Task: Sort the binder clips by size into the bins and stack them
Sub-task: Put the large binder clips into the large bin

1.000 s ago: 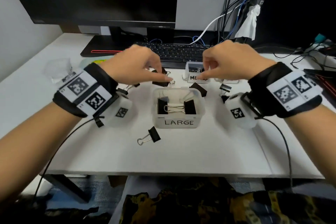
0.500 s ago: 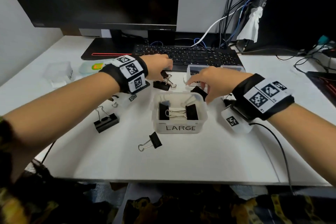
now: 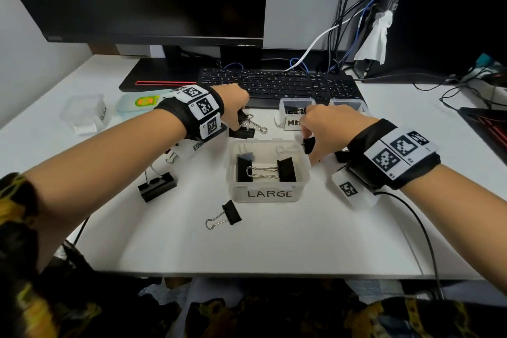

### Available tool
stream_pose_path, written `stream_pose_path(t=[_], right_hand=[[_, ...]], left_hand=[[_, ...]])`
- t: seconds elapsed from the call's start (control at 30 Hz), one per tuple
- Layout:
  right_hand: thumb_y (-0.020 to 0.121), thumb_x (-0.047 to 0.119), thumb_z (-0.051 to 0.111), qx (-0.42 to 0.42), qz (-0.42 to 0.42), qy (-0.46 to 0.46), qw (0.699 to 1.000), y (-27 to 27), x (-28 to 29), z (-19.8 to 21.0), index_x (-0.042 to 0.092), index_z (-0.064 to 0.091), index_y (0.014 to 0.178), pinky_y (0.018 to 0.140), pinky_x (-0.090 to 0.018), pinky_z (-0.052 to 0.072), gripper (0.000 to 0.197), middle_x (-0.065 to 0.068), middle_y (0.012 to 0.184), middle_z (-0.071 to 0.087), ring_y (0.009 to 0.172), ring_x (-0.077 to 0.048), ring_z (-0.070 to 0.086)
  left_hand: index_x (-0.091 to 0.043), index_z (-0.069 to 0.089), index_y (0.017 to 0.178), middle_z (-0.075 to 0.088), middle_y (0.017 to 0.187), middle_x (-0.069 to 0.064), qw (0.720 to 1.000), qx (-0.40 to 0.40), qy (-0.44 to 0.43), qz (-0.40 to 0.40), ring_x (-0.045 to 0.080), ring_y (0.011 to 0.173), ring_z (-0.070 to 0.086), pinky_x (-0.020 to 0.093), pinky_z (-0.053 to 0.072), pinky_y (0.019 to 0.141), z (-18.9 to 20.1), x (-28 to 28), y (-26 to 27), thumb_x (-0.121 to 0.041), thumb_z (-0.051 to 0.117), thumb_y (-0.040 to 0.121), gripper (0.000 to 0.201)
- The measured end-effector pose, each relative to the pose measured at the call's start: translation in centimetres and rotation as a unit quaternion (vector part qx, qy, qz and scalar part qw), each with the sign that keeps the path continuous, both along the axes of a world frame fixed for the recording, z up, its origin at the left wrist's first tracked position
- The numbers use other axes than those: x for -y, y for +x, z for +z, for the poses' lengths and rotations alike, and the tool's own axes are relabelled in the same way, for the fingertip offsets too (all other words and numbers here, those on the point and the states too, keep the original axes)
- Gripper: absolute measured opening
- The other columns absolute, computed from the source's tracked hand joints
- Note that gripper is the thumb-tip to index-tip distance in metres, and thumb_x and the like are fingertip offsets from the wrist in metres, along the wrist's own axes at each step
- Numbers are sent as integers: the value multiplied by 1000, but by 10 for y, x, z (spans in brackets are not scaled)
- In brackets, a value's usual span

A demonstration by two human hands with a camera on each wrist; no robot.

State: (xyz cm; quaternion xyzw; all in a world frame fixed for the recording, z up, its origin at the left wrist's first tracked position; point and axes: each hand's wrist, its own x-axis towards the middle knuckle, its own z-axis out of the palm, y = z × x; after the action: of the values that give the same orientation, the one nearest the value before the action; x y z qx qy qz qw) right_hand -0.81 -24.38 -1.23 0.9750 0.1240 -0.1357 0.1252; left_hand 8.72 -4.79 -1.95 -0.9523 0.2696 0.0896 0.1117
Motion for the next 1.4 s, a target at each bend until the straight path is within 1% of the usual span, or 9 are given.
stream_pose_path(t=[0.27,0.5,0.6,0.67,0.83,0.93,1.03,1.17,1.4], right_hand=[[64,46,83,12,0,34,999,0,1,-3,26,58,114,76,-34,50,59,2,115,59,102,-22,60],[68,39,76,125,-14,24,992,-14,4,24,18,66,104,70,-33,48,43,-4,105,61,91,-29,61],[70,38,74,189,-5,82,978,-28,4,40,21,64,109,66,-31,41,43,-1,101,60,91,-27,60],[69,39,76,184,8,155,971,-39,1,47,27,60,112,69,-32,47,48,6,101,62,90,-21,62],[65,43,80,102,54,228,967,-57,-10,37,36,50,115,75,-35,50,58,17,103,62,94,-11,60],[64,42,81,100,48,248,962,-58,-9,25,36,46,114,76,-36,46,61,19,101,61,101,-12,51],[61,39,84,99,40,289,951,-57,-8,19,34,40,113,75,-37,44,68,18,99,62,100,-12,48],[57,39,87,120,41,301,945,-55,-9,14,31,37,116,83,-38,40,78,16,95,65,101,-15,49],[55,43,87,111,28,321,940,-62,-4,11,34,34,115,94,-42,35,80,17,94,65,106,-11,50]], left_hand=[[-9,52,130,56,127,10,996,-47,-72,19,27,114,54,30,45,88,0,-7,1,-23,72,81,55],[-4,65,103,62,99,10,998,-32,-44,40,25,90,58,31,48,70,-1,-10,-3,-31,72,80,36],[-5,64,102,61,93,9,998,-12,-44,45,25,83,58,32,49,67,3,-13,-5,-32,71,82,34],[-6,63,102,63,97,10,998,9,-50,48,27,86,60,35,53,71,9,-17,-8,-33,70,81,35],[-8,66,113,65,105,8,980,33,-191,44,24,95,62,42,55,81,25,-35,-23,-32,72,80,41],[-7,60,123,59,114,6,953,26,-300,2,19,104,60,33,52,89,31,-48,-42,-31,75,79,52],[-15,65,119,57,111,1,936,-10,-348,-47,13,103,59,28,53,81,32,-60,-65,-29,78,77,47],[-22,68,113,56,110,-3,934,-25,-337,-114,14,104,52,32,49,81,27,-63,-87,-48,73,69,52],[-25,67,105,53,106,-10,952,19,-266,-150,13,100,45,38,49,76,18,-50,-106,-46,81,60,51]])
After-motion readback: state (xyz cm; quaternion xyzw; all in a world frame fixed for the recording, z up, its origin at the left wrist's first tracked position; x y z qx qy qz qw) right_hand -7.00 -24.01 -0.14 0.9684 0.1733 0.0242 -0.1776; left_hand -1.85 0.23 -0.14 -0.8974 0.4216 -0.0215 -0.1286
